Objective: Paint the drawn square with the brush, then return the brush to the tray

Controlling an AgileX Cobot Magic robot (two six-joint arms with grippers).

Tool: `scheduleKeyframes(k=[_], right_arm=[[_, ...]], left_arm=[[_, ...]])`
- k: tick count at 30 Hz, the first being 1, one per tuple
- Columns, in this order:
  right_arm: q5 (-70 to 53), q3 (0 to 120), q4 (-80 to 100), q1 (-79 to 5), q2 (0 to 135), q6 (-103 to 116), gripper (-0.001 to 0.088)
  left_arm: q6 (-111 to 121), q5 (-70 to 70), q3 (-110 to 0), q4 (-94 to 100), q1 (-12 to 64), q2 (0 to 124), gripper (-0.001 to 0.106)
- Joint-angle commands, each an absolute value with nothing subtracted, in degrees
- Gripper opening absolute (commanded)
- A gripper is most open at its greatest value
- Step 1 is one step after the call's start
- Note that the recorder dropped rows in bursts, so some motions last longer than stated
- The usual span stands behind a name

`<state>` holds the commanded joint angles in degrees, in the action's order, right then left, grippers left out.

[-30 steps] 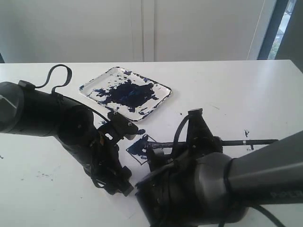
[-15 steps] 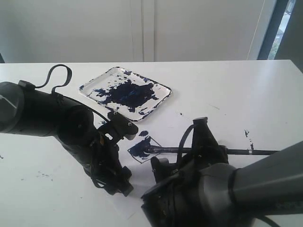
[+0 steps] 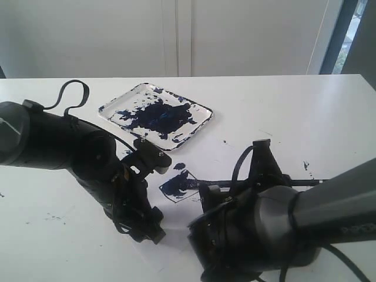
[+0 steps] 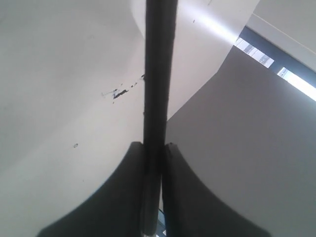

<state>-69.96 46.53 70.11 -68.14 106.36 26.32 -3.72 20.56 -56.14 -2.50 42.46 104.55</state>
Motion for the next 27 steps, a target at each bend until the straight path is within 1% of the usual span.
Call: scheduleKeyframes(k=[8, 13, 21, 27], right_arm=[[-69.96, 46.53, 66.55, -71.31, 103.4, 25.69, 0.0], [-69.96, 46.53, 62.03, -71.4, 102.91, 25.69, 0.0], [-69.96, 46.53, 61.95, -73.34, 102.12, 25.69, 0.0], [-69.96, 46.53, 62.64, -73.6, 99.0, 26.15, 0.0]], left_arm=[[-4.13, 20.56, -56.14, -2.5, 42.46, 104.55, 0.075], [-4.13, 20.56, -56.14, -2.5, 42.46, 104.55, 0.075], [-4.13, 20.56, -56.14, -2.5, 42.46, 104.55, 0.075], [-4.67, 20.78, -56.14, -2.5, 42.46, 104.55, 0.075]])
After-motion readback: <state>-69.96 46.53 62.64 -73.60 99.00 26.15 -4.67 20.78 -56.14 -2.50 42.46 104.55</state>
